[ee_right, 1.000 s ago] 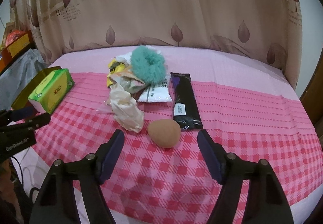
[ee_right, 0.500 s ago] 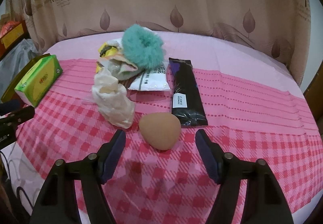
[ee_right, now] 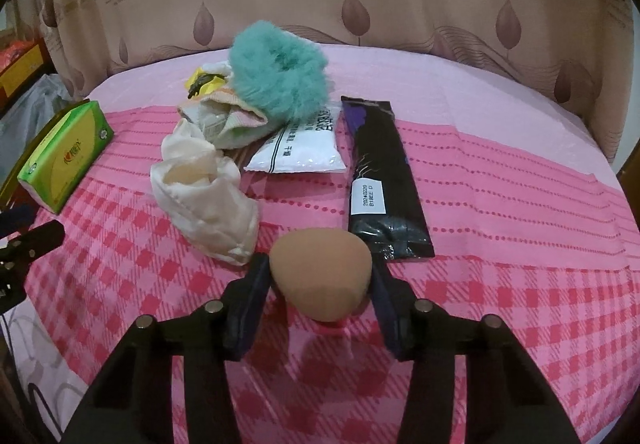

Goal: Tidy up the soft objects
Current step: 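Grasp the beige makeup sponge with the right gripper, then grasp the cream scrunchie with the left gripper while the right gripper holds the sponge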

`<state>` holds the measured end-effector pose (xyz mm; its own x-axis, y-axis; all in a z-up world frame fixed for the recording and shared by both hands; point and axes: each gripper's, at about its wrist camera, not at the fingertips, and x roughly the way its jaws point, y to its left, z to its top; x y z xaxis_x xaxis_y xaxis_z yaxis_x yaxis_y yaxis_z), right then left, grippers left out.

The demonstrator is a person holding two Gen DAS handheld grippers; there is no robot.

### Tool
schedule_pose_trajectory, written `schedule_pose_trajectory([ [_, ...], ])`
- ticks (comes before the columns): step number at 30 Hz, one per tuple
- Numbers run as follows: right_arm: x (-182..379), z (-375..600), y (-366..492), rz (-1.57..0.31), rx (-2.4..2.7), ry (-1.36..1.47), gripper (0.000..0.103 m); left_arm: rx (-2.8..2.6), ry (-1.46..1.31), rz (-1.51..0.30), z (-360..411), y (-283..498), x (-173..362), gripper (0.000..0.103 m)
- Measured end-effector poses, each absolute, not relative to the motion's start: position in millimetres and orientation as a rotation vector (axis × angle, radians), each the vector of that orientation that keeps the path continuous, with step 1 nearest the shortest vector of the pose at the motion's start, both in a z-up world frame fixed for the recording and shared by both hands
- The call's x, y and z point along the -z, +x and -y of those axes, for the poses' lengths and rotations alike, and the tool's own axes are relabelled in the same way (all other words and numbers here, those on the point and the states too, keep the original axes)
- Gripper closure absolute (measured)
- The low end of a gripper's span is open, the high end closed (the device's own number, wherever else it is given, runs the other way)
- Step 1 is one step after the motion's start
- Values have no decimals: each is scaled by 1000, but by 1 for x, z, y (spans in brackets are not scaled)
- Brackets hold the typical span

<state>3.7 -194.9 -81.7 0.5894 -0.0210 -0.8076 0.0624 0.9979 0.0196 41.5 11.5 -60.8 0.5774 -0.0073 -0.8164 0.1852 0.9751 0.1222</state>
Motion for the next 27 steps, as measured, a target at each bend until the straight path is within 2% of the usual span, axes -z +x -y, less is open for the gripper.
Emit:
schedule_pose_trajectory([
  [10, 76, 197, -2, -944, 30, 81, 59, 163, 212, -966, 4, 41, 59, 45],
  [27, 17, 247, -32, -817, 161, 146, 59, 356, 141, -1016, 54, 43, 31, 45],
])
